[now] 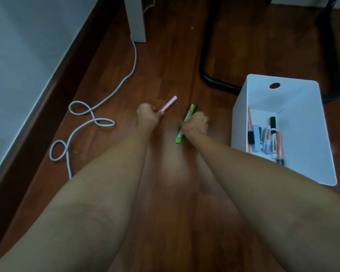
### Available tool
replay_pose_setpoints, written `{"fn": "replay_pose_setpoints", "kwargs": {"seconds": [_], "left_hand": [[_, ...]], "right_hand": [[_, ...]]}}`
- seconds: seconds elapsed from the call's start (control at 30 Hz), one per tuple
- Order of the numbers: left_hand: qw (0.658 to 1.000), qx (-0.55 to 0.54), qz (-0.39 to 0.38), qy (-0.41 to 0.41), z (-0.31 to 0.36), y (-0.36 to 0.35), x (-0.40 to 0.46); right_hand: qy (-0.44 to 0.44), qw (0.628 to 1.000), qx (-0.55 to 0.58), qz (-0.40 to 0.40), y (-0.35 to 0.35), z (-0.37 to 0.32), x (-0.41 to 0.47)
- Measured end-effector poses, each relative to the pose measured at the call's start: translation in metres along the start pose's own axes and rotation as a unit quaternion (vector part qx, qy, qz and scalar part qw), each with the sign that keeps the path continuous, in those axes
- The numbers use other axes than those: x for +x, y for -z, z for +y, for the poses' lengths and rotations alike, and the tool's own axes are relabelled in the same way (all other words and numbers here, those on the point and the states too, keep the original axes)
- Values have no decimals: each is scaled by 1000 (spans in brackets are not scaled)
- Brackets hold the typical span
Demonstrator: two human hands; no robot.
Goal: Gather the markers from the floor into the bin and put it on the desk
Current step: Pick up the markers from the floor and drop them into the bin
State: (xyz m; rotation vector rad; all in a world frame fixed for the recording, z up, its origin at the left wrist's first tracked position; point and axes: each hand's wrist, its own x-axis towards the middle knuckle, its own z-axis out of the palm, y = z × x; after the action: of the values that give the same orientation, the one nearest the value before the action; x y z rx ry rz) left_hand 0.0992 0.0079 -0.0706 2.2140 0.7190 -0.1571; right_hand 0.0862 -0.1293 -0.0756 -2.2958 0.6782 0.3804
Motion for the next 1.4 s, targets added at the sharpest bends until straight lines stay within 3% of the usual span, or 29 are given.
{"fn": "replay_pose_setpoints", "kwargs": {"seconds": [0.2, 0.37, 0.67, 0.87, 1.13, 1.4], "left_hand": [[998, 52, -26, -21, 2, -8, -18], [998, 28, -52, 8, 3, -19, -40], [988, -115, -51, 92, 8, -29, -62], [990, -116, -39, 69, 33, 0, -76], [986, -159, -44, 28, 130, 23, -107], [978, -177, -105, -34, 227, -7, -160]], "right_hand": [[-9, 999, -29, 10, 13, 9, -6], [-5, 999, -43, -6, 16, 14, -16], [-45, 992, 86, -82, 35, 28, -3], [-39, 986, 143, -73, 83, 12, -7], [-14, 970, 238, -38, 194, -20, -12], [-40, 957, 285, 26, 286, 6, -17]]}}
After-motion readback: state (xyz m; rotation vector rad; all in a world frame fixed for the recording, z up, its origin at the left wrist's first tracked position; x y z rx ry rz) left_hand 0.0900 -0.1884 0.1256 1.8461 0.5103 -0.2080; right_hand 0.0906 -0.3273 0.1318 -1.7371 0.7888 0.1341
